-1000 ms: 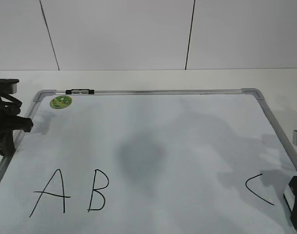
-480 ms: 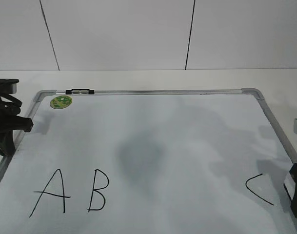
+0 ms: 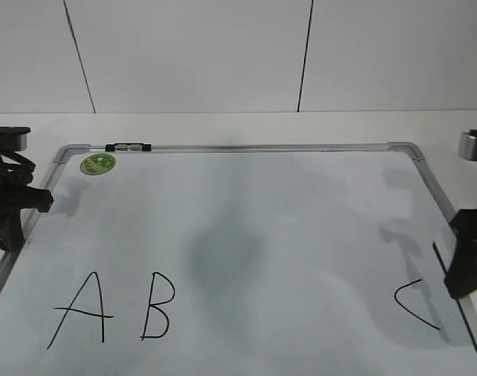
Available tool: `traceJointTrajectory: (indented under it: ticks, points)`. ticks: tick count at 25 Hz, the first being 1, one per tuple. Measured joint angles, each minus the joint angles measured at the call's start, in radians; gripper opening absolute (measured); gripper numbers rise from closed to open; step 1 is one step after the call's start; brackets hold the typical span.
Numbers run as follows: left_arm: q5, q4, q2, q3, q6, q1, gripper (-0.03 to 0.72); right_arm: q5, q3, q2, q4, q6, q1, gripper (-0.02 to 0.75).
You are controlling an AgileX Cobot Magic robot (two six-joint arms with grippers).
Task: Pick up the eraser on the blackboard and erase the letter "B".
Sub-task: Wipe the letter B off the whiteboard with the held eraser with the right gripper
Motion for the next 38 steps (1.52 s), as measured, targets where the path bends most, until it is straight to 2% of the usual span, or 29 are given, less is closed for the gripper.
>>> traceJointTrajectory:
  ticks: [3,7,11,18,28,38]
  points:
    - [0.000,0.000,0.000,0.000,0.000,0.000,0.016,0.002,-0.056,0.016,0.000,0.049,0.117,0.552]
    - [0.002,0.000,0.000,-0.002,0.000,0.000,0.016,0.008,-0.163,0.090,-0.056,0.141,0.280,0.552]
    - [0.005,-0.001,0.000,-0.002,0.000,0.000,0.016,0.028,-0.281,0.188,-0.081,0.188,0.413,0.552]
    - [0.011,-0.002,0.000,-0.002,0.000,0.000,0.016,0.037,-0.465,0.370,-0.101,0.231,0.563,0.552]
    - [0.017,-0.002,0.002,-0.005,0.000,0.000,0.017,0.040,-0.684,0.579,-0.118,0.231,0.700,0.552]
    - [0.018,-0.002,0.002,-0.005,0.000,0.000,0.017,0.048,-0.832,0.755,-0.114,0.188,0.705,0.552]
